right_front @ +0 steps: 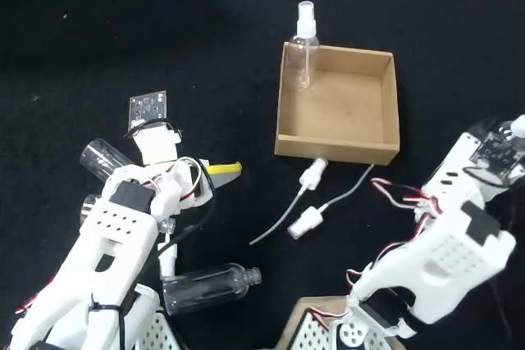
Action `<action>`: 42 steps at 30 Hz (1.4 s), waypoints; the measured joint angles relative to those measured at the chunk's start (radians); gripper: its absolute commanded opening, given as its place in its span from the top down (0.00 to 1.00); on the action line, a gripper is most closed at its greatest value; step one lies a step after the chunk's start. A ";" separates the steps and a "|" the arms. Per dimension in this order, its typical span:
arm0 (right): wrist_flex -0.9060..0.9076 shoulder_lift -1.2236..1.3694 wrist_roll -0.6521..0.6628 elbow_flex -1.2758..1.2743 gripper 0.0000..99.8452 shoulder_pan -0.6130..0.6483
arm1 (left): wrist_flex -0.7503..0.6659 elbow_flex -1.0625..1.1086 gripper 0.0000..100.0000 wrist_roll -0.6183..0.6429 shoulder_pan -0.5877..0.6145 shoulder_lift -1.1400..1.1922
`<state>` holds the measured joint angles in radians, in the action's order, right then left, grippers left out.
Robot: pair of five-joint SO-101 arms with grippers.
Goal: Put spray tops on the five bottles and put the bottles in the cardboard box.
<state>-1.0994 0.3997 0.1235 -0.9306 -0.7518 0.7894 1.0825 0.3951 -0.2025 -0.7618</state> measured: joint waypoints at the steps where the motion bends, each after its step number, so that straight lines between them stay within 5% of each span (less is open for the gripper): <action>1: 0.037 -0.029 0.000 0.000 0.64 0.000 | 0.000 0.000 0.61 0.000 0.000 0.000; 12: 0.486 -0.210 -0.055 0.043 0.64 0.000 | 0.000 0.000 0.61 0.000 0.000 0.000; 20: 0.496 -0.210 -0.055 0.058 0.66 0.002 | 0.000 0.000 0.61 0.000 0.000 0.000; 28: 0.502 -0.210 -0.054 0.058 0.99 0.002 | 0.000 0.000 0.61 0.000 0.000 0.000; 42: 0.506 -0.273 -0.052 0.058 0.99 0.002 | 0.000 0.000 0.61 0.000 0.000 0.000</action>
<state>-0.5930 0.1266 0.0713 -0.8723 -0.7503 0.7894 1.0825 0.3951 -0.2025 -0.7618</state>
